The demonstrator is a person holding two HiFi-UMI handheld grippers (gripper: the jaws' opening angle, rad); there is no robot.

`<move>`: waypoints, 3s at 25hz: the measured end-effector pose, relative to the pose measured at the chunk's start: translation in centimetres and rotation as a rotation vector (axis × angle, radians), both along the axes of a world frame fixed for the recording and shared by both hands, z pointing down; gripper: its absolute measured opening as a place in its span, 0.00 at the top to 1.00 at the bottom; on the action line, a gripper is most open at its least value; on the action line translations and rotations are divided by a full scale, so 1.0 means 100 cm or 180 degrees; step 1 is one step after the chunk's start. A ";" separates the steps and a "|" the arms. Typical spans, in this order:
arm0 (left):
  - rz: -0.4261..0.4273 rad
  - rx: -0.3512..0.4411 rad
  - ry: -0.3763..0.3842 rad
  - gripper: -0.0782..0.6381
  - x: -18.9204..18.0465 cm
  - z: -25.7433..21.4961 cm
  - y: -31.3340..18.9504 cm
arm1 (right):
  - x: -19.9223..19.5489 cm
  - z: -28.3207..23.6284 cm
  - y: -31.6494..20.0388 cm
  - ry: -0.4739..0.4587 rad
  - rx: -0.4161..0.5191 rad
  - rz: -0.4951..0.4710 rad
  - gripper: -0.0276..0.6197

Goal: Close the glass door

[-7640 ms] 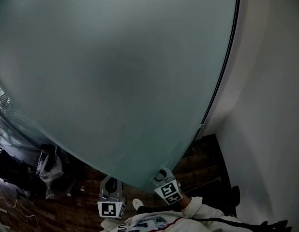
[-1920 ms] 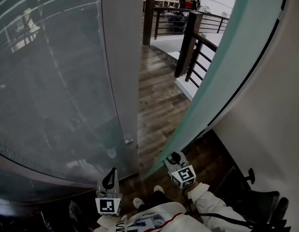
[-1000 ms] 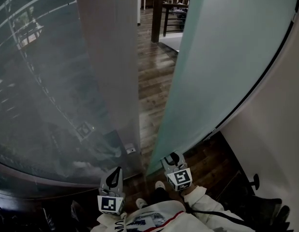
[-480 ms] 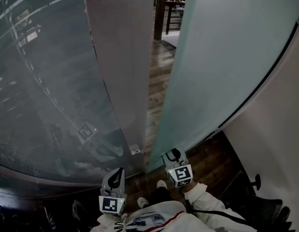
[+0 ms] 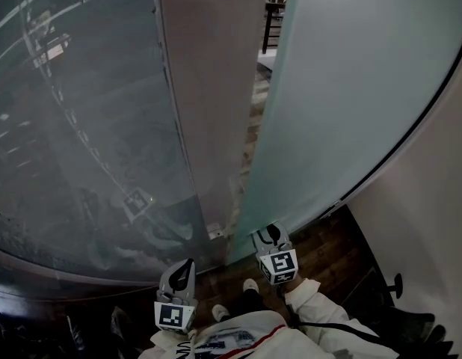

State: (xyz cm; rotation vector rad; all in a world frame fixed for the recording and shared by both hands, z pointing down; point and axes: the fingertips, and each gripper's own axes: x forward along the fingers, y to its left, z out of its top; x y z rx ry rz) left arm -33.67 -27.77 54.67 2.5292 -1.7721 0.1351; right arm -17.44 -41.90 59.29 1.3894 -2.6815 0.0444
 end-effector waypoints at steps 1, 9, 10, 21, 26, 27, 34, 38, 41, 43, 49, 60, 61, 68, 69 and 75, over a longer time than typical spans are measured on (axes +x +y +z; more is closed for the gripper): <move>-0.0006 0.0001 -0.0003 0.89 -0.001 0.000 0.000 | -0.002 -0.001 -0.001 -0.0002 0.0001 -0.0002 0.76; -0.0046 0.0003 0.0024 0.89 -0.002 -0.001 0.006 | -0.010 -0.001 -0.009 0.0011 -0.0017 0.0010 0.76; -0.0052 0.0008 0.0025 0.89 -0.002 0.000 0.006 | -0.011 -0.001 -0.010 0.0011 -0.0016 0.0002 0.76; -0.0078 0.0005 0.0037 0.89 0.001 0.000 0.010 | -0.023 -0.005 -0.017 0.0003 0.0031 -0.0030 0.76; -0.0130 -0.0030 0.0048 0.89 -0.002 0.004 0.011 | -0.029 -0.004 -0.021 -0.0003 0.0038 -0.0030 0.76; -0.0130 -0.0030 0.0042 0.89 -0.002 0.005 0.011 | -0.030 -0.005 -0.022 -0.0005 0.0039 -0.0037 0.76; -0.0186 -0.0069 0.0030 0.89 -0.007 0.005 0.014 | -0.037 -0.012 -0.024 -0.0015 0.0054 -0.0041 0.76; -0.0192 -0.0055 0.0047 0.89 -0.006 0.005 0.012 | -0.034 -0.011 -0.024 -0.0002 0.0069 -0.0037 0.76; -0.0180 -0.0057 0.0047 0.89 -0.005 0.005 0.011 | -0.037 -0.014 -0.023 -0.0017 0.0078 -0.0050 0.76; -0.0166 -0.0042 0.0047 0.89 -0.003 0.004 0.010 | -0.038 -0.016 -0.022 -0.0026 0.0092 -0.0050 0.76; -0.0156 -0.0038 0.0079 0.89 -0.002 0.002 0.008 | -0.042 -0.020 -0.020 -0.0036 0.0101 -0.0062 0.76; -0.0192 -0.0053 0.0098 0.89 -0.002 0.002 0.011 | -0.035 -0.014 -0.022 -0.0024 0.0118 -0.0003 0.76; -0.0202 -0.0057 0.0101 0.89 -0.002 0.003 0.012 | -0.035 -0.014 -0.023 -0.0027 0.0117 -0.0004 0.76; -0.0255 -0.0027 0.0080 0.89 -0.007 0.002 0.020 | -0.031 -0.009 -0.028 -0.0035 0.0085 0.0018 0.76; -0.0251 -0.0026 0.0075 0.89 -0.006 0.001 0.022 | -0.028 -0.008 -0.029 -0.0036 0.0085 0.0027 0.76; -0.0251 0.0009 0.0060 0.89 -0.009 -0.005 0.042 | -0.026 -0.005 -0.033 -0.0017 0.0090 0.0064 0.75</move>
